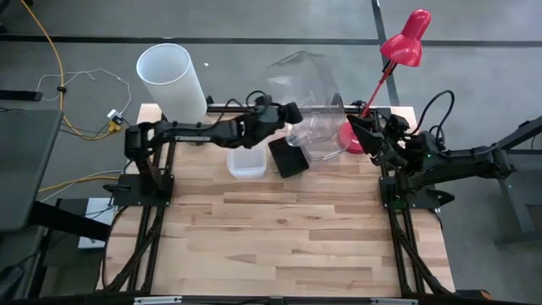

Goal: Stack baskets by color
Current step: Stack the transparent bin on the transparent bin

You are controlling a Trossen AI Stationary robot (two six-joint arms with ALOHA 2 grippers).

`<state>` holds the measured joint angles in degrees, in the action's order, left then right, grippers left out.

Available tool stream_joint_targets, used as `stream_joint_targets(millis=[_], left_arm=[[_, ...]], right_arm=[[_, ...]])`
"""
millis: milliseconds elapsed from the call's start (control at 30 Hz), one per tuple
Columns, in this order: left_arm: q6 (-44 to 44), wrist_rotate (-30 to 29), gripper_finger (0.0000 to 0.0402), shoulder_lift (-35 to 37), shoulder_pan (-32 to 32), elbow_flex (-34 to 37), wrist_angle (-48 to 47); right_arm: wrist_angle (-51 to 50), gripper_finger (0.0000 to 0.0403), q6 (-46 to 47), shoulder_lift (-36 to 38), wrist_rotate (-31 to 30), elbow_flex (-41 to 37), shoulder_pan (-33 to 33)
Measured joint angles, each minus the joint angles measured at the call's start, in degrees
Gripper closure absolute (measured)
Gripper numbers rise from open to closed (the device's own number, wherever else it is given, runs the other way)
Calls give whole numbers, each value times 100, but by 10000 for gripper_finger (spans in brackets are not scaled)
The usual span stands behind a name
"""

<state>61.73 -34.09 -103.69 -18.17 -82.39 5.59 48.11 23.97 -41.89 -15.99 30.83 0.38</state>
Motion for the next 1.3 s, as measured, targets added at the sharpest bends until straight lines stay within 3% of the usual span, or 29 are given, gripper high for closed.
stream_joint_targets(millis=[233, 367, 533, 700, 1300], left_arm=[[624, 151, 401, -952, -42, -1438, -576], [1108, 225, 401, -1415, -32, -1841, -1084], [1767, 215, 401, -1590, 44, -1880, -1712], [2196, -168, 401, -1590, 63, -1887, -2490], [2576, 49, 401, -2036, 227, -1887, -2517]], right_arm=[[25, 171, -110, 2, 44, 0, 0], [25, 171, -105, 4, 261, 0, 0], [25, 171, -100, 4, 356, 0, 2], [8, 171, -237, 23, 358, 0, 2], [-67, 171, -353, 42, 335, -2, 0]])
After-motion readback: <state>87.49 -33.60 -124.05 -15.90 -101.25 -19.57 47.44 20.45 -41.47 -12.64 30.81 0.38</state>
